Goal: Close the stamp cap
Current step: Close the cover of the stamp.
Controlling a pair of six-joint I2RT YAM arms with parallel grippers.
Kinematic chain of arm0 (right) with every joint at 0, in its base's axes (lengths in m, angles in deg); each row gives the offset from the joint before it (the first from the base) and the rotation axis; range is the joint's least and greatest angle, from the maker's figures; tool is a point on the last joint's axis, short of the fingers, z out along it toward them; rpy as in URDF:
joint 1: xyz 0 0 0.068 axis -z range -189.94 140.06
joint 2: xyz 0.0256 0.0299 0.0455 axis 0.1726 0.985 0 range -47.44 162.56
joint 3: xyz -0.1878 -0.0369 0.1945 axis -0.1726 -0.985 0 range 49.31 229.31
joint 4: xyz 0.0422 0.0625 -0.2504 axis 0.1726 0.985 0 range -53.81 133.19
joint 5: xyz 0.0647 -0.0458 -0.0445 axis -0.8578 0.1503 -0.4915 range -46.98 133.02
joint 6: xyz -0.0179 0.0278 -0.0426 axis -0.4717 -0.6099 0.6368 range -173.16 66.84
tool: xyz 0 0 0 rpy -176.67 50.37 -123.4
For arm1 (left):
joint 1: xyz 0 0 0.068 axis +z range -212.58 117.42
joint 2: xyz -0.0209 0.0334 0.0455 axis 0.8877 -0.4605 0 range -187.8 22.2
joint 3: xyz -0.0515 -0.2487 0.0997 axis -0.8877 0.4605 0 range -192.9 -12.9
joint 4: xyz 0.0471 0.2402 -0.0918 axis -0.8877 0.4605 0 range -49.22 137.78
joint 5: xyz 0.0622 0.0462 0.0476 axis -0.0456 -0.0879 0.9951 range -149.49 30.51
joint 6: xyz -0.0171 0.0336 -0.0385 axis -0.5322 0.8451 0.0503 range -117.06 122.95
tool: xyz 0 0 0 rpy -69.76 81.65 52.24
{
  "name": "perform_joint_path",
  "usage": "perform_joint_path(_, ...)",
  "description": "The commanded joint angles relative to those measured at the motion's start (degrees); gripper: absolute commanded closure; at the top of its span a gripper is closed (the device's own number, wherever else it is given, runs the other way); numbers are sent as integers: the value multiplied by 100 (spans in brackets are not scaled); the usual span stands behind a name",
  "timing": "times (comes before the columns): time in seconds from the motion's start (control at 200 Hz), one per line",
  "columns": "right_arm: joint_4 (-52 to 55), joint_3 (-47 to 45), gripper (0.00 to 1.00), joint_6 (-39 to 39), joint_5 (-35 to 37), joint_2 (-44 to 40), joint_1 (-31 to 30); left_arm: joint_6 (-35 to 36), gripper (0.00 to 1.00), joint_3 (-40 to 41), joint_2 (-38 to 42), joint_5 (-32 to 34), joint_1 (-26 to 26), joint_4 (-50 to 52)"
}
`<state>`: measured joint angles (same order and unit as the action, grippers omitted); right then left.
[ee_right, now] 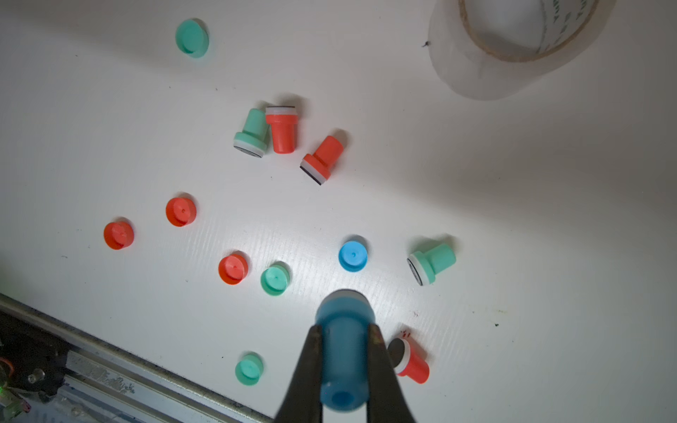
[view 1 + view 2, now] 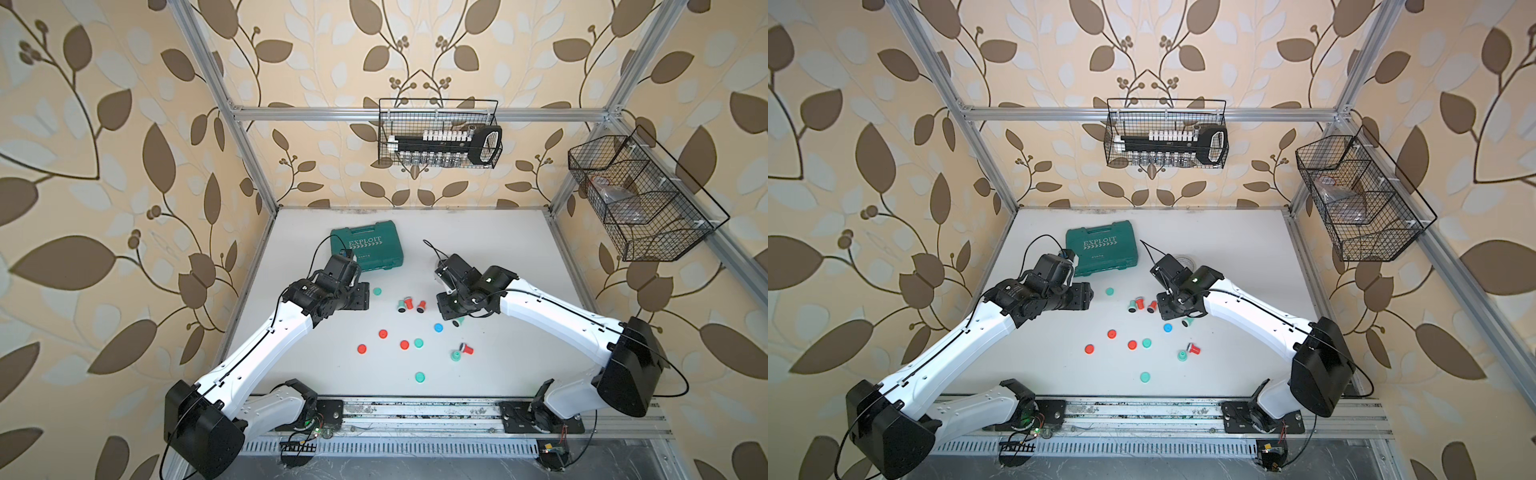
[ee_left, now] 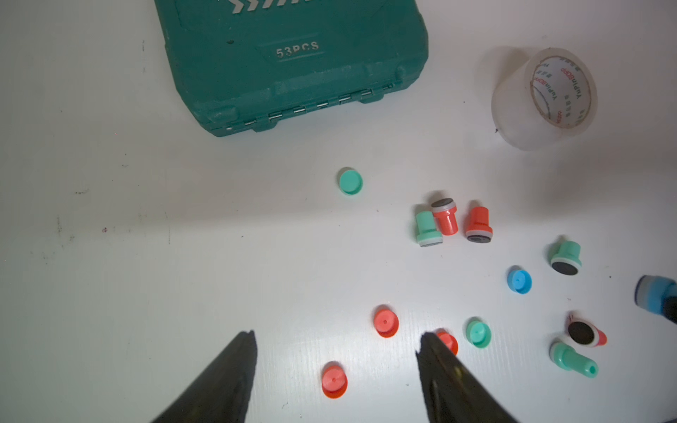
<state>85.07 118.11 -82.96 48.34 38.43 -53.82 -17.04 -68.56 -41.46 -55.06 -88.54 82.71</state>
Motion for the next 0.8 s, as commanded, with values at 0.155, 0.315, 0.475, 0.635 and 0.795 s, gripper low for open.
perform_joint_path(0.155,-41,-83,100,-26,-36,419,-29,-136,29,-136,-345,-880,792,-203)
perform_joint_path(0.315,-331,-333,100,-26,-112,607,-39,-136,29,-143,-326,-896,969,-192)
perform_joint_path(0.475,-768,-678,100,-12,-170,709,-100,-98,29,-103,-200,-807,985,-220)
perform_joint_path(0.635,-936,-870,100,1,-51,872,-175,-92,29,-129,-191,-738,997,-194)
perform_joint_path(0.795,-977,-880,100,1,33,1014,-296,-93,28,-103,-160,-723,1021,-212)
